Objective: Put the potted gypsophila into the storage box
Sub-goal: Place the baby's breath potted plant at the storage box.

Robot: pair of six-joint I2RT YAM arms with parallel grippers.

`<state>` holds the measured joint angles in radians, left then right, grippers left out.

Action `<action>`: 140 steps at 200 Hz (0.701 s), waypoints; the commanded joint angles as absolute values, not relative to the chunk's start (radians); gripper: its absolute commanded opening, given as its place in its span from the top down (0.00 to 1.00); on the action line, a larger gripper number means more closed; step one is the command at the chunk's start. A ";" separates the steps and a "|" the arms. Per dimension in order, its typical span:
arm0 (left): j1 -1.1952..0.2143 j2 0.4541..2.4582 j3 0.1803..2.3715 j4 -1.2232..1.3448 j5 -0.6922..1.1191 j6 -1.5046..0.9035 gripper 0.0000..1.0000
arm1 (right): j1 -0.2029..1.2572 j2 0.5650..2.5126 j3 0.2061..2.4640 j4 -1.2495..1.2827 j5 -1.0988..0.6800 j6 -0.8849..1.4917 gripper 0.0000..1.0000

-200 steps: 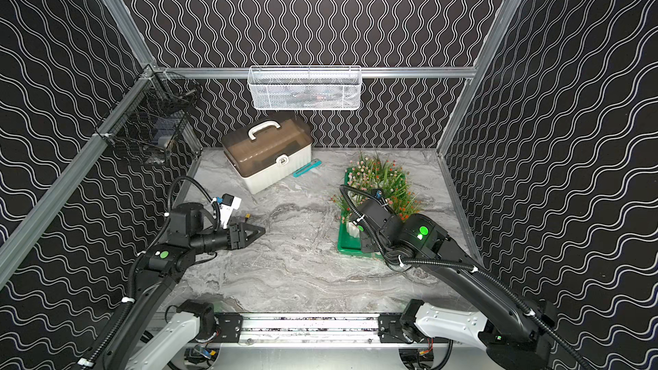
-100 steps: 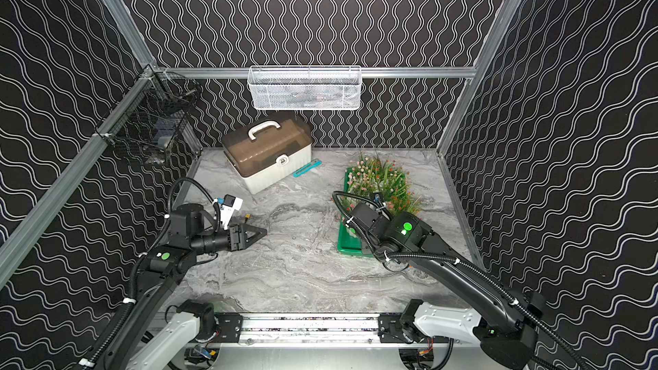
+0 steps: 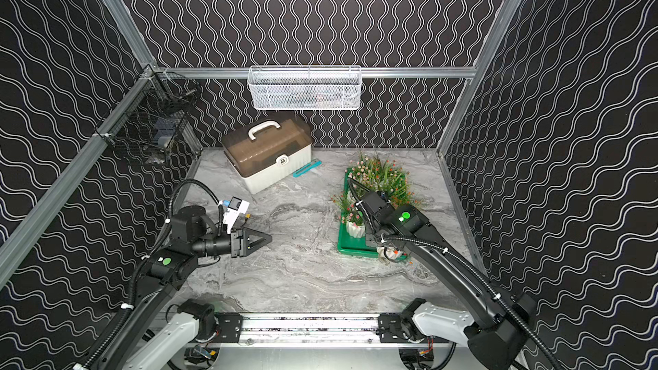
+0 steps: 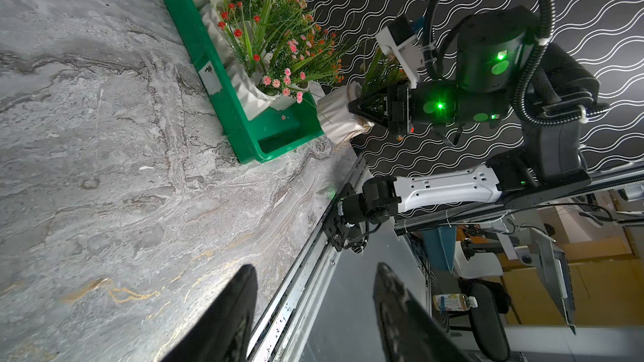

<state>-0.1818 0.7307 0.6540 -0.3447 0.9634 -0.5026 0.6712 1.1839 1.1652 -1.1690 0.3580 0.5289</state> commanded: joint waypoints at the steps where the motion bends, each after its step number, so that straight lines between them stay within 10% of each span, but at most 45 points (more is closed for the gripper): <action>1: -0.184 0.741 0.662 -0.338 0.959 -0.497 0.42 | 0.655 1.216 1.163 -1.102 0.336 0.481 1.00; 140: -0.183 0.749 0.668 -0.365 0.930 -0.483 0.42 | 0.509 1.368 1.144 -0.934 0.237 0.381 1.00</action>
<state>-0.1825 0.7486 0.6582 -0.3653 0.9333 -0.4984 0.5228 1.3510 1.1370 -0.9821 0.2474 0.4023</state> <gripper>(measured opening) 0.577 0.109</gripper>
